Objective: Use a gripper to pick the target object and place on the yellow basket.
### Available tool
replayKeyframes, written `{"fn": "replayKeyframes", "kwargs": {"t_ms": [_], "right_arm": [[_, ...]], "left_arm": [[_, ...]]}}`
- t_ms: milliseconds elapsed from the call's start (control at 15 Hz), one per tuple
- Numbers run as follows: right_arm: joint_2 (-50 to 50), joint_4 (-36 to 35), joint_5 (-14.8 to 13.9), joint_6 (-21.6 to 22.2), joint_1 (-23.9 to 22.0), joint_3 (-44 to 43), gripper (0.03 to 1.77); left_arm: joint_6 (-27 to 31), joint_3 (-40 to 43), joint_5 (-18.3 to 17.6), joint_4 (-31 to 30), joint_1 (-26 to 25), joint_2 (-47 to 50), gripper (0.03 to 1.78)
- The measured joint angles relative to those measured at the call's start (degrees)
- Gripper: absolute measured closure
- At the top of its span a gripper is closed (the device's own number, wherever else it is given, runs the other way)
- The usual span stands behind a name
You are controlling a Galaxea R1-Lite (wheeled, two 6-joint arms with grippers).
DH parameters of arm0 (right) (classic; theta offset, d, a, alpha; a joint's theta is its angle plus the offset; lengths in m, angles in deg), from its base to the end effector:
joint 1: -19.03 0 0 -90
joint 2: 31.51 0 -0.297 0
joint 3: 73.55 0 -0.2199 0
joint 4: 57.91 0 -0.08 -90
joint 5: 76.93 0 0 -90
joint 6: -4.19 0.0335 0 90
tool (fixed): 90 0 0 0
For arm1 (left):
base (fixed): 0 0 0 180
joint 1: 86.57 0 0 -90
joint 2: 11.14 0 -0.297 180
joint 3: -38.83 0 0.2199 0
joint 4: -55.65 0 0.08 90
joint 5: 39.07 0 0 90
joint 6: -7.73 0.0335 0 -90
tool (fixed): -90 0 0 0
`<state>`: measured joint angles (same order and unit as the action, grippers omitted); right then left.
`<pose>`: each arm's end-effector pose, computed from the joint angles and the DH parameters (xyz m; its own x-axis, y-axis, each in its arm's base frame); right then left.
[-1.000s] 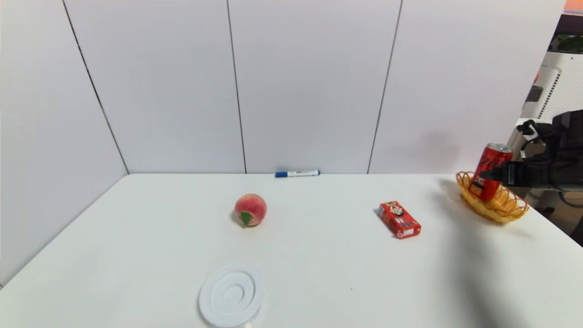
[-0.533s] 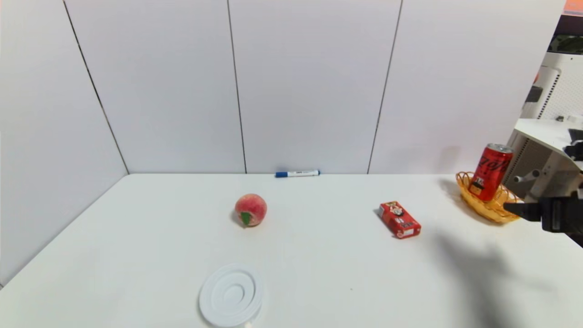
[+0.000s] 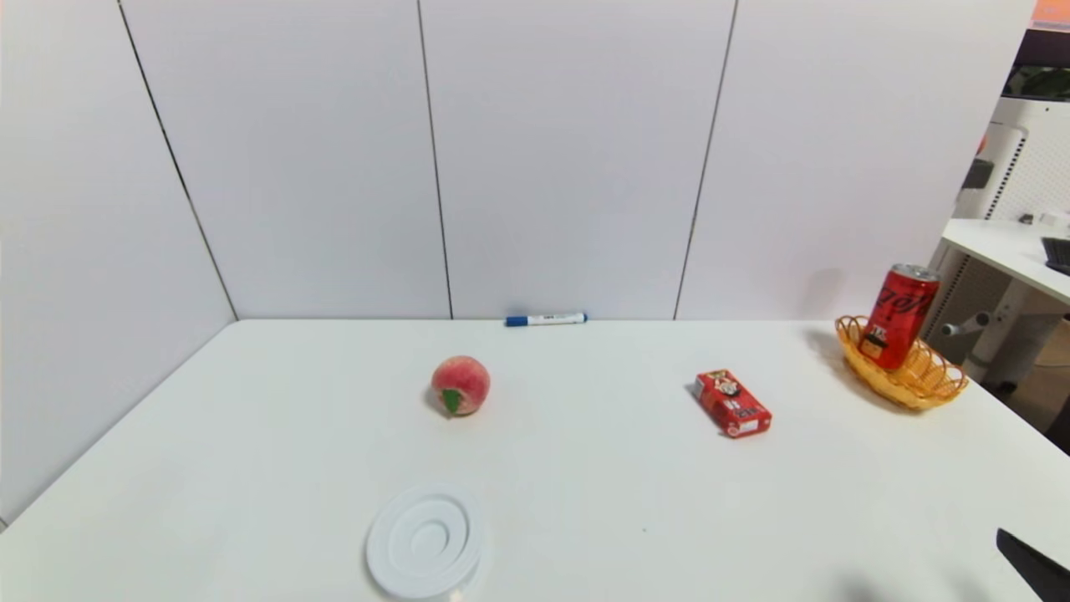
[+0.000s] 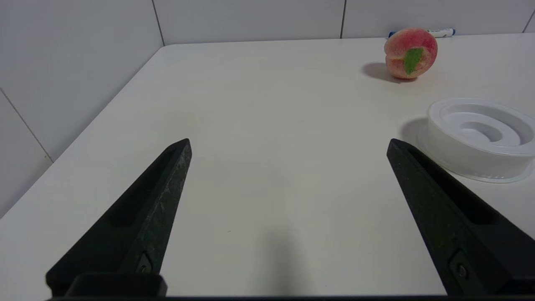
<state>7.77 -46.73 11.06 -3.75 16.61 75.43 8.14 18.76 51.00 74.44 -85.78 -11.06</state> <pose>0.0946 -0.0052 0.1187 0.9401 -0.0748 -0.3326 0.0286 0.9895 -0.1418 0.0229 -0.0003 0.0780 0.9996 -0.0126 0.0237 0.0124 0.9999 0.0071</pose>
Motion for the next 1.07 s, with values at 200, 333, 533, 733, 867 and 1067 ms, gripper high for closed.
{"fn": "replayKeyframes", "kwargs": {"t_ms": [200,333,533,733,867,1067], "right_arm": [[-14.03,0.17,-0.77,0.23,2.24,7.00,0.11],[-21.97,1.35,0.89,1.02,2.63,9.84,0.11],[-32.01,5.24,3.00,3.45,2.50,10.83,0.11],[-37.35,4.55,3.27,6.45,2.35,10.86,0.11],[-38.66,4.50,2.83,7.67,2.35,10.91,0.11],[-39.38,4.52,2.22,8.81,2.35,10.91,0.11]], "left_arm": [[0.02,0.00,0.00,0.00,0.00,0.00,0.12],[0.02,0.00,0.00,0.00,0.00,0.00,0.12],[0.02,0.00,0.00,0.00,0.00,0.00,0.12],[0.02,0.00,0.00,0.00,0.00,0.00,0.12],[0.02,0.00,-0.02,0.00,0.00,0.00,0.12],[0.02,0.00,0.00,0.00,0.00,0.00,0.12]]}}
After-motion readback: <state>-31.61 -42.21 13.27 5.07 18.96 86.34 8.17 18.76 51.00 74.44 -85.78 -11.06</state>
